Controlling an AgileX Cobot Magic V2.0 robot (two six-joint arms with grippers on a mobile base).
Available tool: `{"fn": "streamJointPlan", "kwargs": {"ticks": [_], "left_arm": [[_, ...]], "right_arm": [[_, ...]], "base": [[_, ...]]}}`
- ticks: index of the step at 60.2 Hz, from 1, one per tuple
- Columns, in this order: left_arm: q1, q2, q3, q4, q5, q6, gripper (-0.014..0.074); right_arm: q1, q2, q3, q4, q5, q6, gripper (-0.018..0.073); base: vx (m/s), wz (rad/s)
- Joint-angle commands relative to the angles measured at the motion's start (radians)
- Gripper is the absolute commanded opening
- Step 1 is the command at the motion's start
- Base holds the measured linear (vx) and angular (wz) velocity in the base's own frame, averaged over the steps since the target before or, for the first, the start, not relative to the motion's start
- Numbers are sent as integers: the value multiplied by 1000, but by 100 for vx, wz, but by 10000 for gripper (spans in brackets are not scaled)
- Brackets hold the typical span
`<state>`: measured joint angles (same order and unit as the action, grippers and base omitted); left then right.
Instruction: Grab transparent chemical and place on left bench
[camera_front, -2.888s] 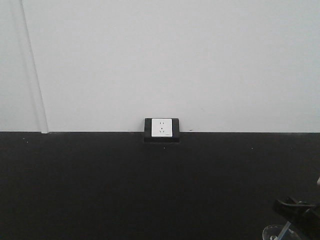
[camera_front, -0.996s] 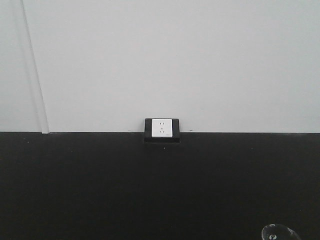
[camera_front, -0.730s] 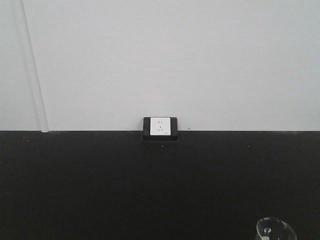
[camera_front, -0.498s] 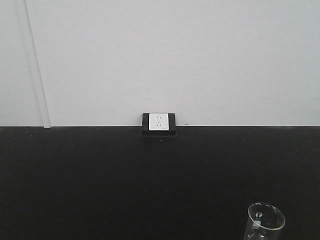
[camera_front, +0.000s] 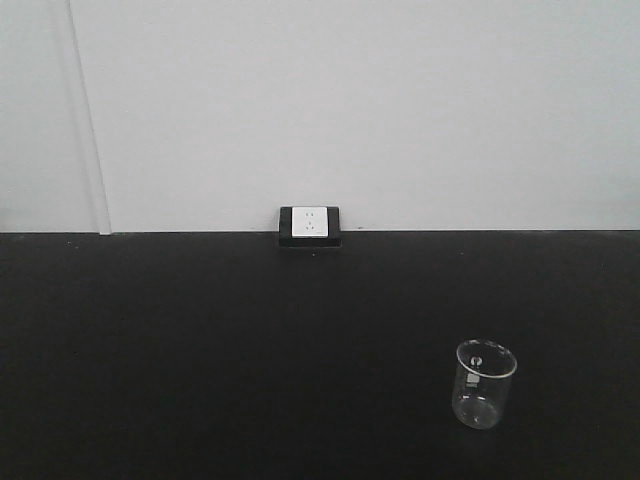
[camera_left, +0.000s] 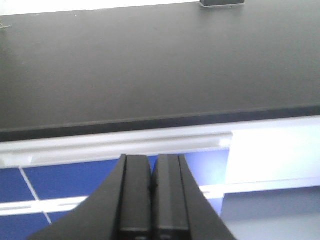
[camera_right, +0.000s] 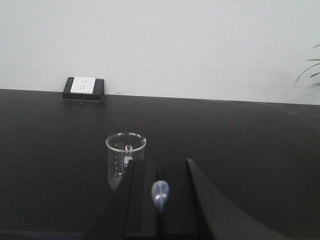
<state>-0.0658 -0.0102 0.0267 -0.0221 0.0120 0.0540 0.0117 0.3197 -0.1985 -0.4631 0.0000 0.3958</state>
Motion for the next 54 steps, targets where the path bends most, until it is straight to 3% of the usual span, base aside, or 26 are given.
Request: {"fn": "streamJointPlan", "kwargs": {"ticks": [1,26,54], "left_arm": [[-2,-19,16,-1,-78,-8,-3],[-2,-19,16,-1,-78,-8,-3],[-2,-19,16,-1,-78,-8,-3]], "right_arm": [[-3,7,-31,-6,-70,-2,0],[-3,7,-31,-6,-70,-2,0],[-3,7,-31,-6,-70,-2,0]], "base": [[-32,-6],[-37,8],[-41,41]]}}
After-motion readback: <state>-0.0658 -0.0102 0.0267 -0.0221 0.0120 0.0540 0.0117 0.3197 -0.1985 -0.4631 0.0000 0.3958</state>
